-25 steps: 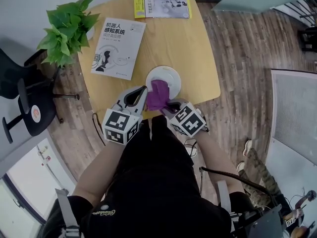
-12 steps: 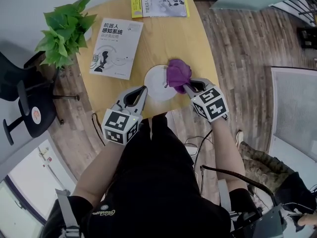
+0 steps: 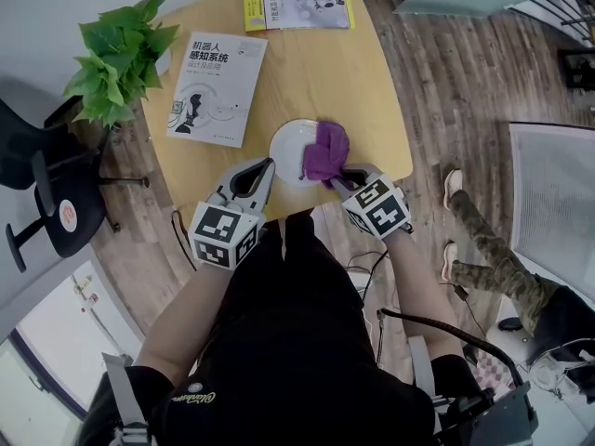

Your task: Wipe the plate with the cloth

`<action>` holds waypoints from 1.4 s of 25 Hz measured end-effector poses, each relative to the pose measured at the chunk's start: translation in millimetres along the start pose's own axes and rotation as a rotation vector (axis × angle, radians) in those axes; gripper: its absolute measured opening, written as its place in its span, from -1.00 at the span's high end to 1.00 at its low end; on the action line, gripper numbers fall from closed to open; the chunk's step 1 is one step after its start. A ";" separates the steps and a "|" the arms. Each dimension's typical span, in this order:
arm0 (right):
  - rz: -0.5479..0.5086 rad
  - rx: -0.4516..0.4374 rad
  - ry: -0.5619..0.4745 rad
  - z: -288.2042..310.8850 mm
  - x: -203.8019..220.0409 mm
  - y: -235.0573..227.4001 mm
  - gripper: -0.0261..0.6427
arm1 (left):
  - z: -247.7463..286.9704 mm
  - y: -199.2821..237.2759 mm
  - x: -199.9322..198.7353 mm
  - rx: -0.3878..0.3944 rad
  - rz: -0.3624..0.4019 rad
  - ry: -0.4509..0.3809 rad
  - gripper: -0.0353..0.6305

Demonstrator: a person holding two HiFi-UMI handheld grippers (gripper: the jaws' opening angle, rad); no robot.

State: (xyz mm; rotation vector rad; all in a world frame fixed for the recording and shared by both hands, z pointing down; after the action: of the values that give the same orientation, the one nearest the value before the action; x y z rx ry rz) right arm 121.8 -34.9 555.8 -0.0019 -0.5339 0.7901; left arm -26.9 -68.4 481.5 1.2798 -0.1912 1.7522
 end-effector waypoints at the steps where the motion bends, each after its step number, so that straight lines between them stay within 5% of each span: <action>1: -0.008 -0.013 0.005 1.8 1.4 7.1 0.80 | 0.2 0.5 0.1 0.000 0.000 -0.001 0.89; 14: -0.049 -0.189 0.019 4.8 9.5 85.1 0.80 | 1.0 -1.1 -3.8 0.008 0.001 -0.003 0.89; 18: -0.035 -0.159 -0.064 -16.1 -12.9 77.4 0.80 | -1.8 3.2 -5.5 -0.002 -0.001 -0.009 0.89; 23: -0.028 -0.006 -0.207 -52.6 -59.8 22.2 0.80 | -7.2 9.4 -6.5 -0.020 -0.001 -0.015 0.89; 27: -0.070 0.080 -0.217 -38.5 -80.1 -9.0 0.80 | -9.0 9.0 -3.7 -0.025 -0.003 -0.011 0.89; 35: -0.091 -0.029 -0.118 32.3 -68.8 27.8 0.80 | -13.3 11.7 0.4 -0.037 -0.012 -0.006 0.89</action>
State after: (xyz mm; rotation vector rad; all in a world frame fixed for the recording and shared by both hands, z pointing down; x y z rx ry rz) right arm 48.5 -68.0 547.0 0.0423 -0.6523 0.6961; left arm -44.5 -66.8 480.2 1.2569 -0.2177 1.7274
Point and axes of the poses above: the fingertips, and each gripper's own axes: z forward along the fingers, y to its left, x out of its underside, the point moved 2 cm from there along -z, backward along the fingers, and after that the axes turned 2 degrees about -y, right-handed, at the moved point
